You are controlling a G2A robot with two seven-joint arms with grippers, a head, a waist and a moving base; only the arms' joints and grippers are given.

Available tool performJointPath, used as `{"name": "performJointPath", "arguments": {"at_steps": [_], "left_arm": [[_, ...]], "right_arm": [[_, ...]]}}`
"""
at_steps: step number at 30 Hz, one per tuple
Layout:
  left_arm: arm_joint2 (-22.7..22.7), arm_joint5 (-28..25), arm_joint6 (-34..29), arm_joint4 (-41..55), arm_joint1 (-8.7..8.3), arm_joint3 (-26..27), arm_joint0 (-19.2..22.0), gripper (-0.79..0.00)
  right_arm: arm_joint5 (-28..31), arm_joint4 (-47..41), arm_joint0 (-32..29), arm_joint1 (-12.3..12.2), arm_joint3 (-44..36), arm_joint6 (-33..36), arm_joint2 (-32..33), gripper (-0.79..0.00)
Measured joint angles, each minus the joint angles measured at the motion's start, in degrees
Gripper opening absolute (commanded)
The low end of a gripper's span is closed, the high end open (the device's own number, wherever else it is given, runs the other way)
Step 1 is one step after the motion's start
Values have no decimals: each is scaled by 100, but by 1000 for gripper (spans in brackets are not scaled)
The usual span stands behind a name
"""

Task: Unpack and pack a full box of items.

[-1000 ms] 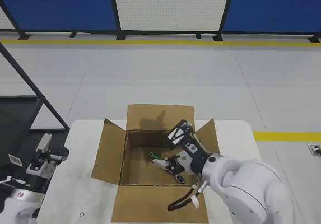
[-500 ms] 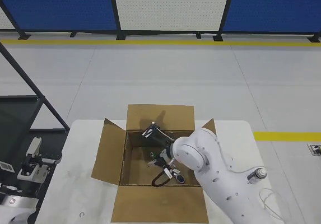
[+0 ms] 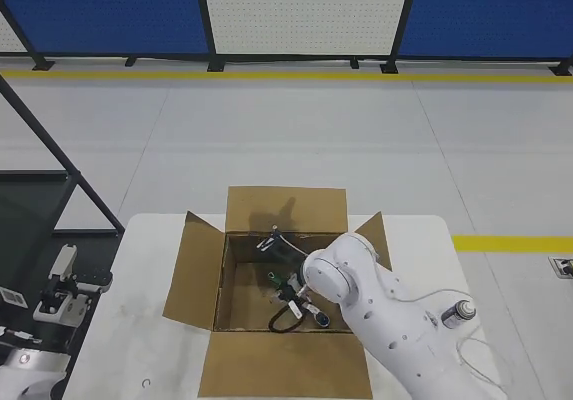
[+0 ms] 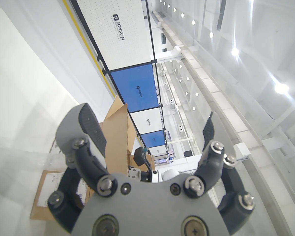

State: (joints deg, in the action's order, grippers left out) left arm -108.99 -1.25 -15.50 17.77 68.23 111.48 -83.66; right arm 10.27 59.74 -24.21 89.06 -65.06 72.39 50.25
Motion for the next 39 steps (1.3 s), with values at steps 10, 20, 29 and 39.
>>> {"name": "performJointPath", "arguments": {"at_steps": [10,20,29,39], "left_arm": [[0,0,0,0,0,0,0,0],[0,0,0,0,0,0,0,0],[0,0,0,0,0,0,0,0],[0,0,0,0,0,0,0,0]], "right_arm": [[429,-2,192,111,1107,-608,-269,-191],[502,56,487,331,2016,-913,-664,-409],[383,146,679,519,2513,-1062,-909,-443],[463,129,795,665,2895,-985,-1036,-477]]}}
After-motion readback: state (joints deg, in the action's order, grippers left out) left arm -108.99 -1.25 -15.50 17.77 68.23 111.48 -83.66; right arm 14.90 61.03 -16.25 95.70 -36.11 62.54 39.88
